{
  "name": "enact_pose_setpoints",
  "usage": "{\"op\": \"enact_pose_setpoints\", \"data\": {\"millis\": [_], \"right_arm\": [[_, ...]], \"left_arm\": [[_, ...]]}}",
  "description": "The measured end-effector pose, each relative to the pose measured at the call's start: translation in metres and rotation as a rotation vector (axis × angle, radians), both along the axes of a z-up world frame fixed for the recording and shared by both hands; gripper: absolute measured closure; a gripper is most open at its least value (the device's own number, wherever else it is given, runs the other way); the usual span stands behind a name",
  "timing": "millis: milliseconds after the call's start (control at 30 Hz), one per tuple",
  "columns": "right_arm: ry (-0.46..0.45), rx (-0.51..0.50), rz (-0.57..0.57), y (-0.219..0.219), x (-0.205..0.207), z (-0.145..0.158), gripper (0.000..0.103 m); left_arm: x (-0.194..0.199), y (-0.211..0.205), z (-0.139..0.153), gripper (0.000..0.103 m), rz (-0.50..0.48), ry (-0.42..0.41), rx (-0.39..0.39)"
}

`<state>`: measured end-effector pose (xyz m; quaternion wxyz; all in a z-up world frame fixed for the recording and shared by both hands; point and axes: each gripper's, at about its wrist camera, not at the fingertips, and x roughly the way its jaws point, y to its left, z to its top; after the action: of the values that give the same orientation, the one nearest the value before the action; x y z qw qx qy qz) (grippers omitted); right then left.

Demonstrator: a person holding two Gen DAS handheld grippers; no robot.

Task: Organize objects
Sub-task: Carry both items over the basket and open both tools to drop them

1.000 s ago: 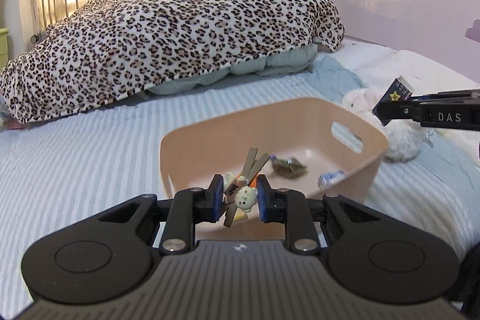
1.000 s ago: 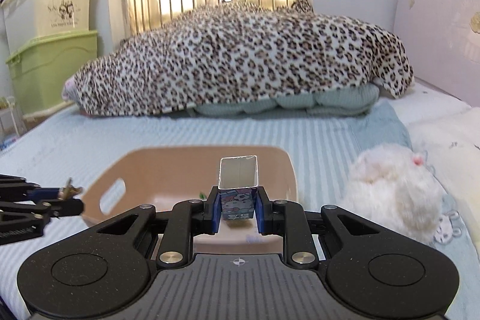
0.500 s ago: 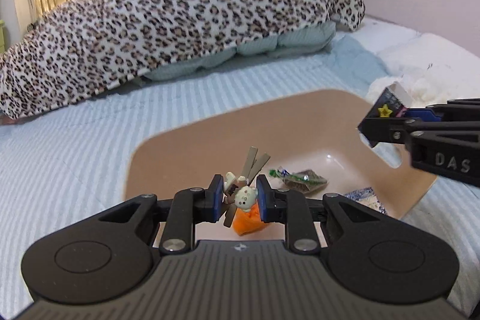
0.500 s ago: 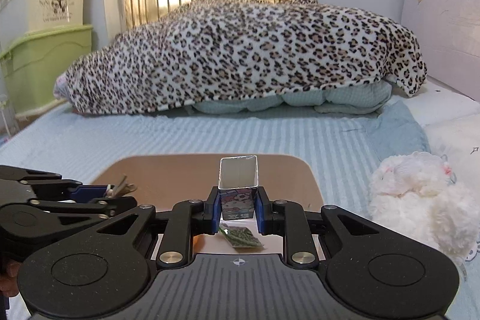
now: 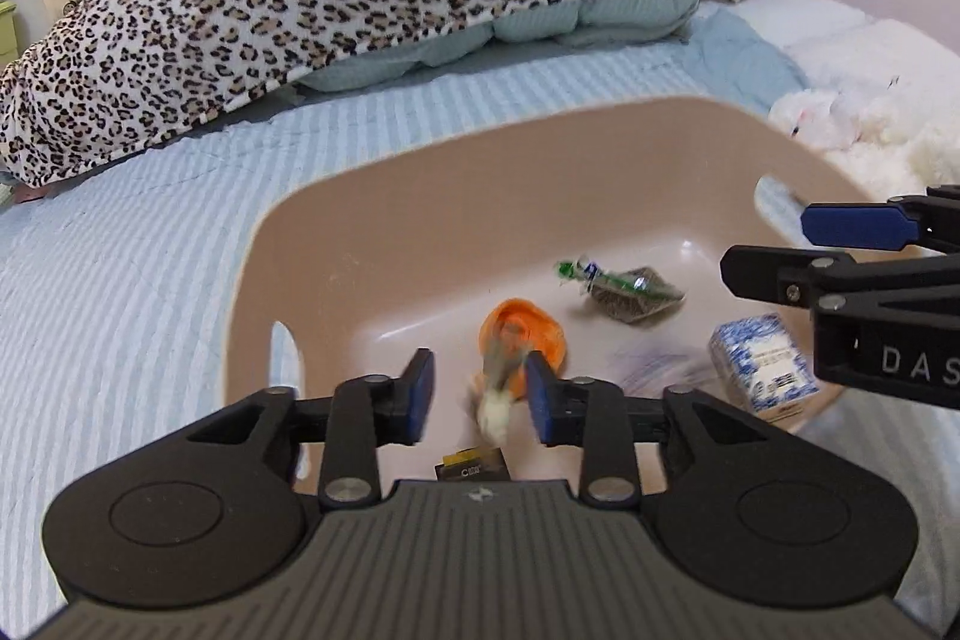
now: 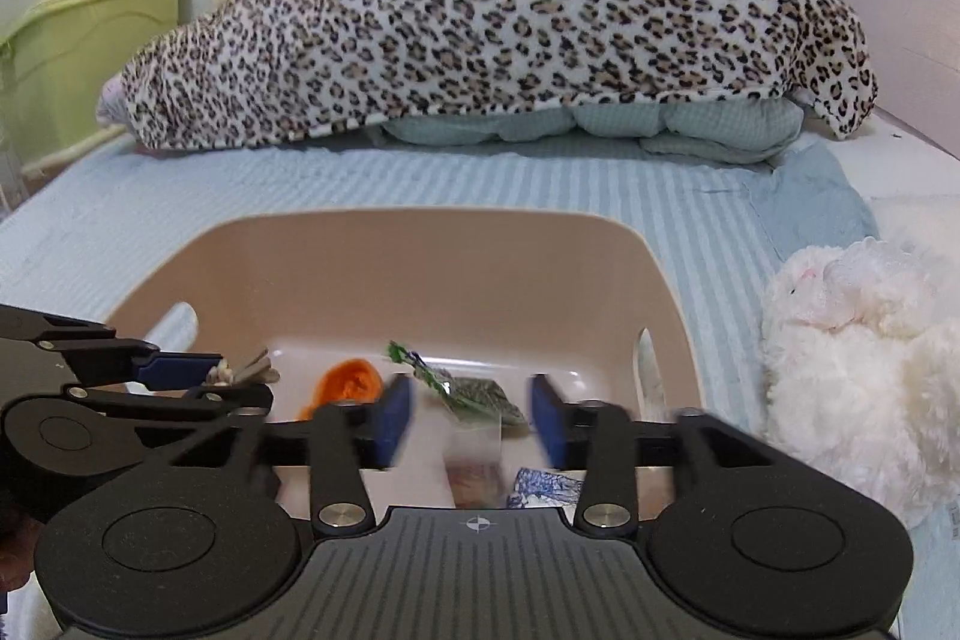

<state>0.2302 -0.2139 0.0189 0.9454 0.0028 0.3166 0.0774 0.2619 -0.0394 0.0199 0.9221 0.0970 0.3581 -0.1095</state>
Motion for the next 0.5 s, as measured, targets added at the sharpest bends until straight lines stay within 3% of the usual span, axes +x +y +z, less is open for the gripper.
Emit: {"op": "enact_pose_setpoints", "data": {"millis": [67,167,500], "right_arm": [[-0.027,0.007,-0.003,-0.001,-0.008,0.007,0.037],[-0.053,0.007,-0.004,-0.004,-0.020,0.019,0.023],[-0.064,0.023,-0.019,-0.021,-0.070,0.037,0.008]], "left_arm": [[-0.008,0.004,0.011,0.041,0.011,-0.028,-0.014],[-0.021,0.007,0.027,0.040,0.024,-0.059,-0.016],[-0.068,0.022,0.050,0.032,0.028,-0.069,-0.026]]}}
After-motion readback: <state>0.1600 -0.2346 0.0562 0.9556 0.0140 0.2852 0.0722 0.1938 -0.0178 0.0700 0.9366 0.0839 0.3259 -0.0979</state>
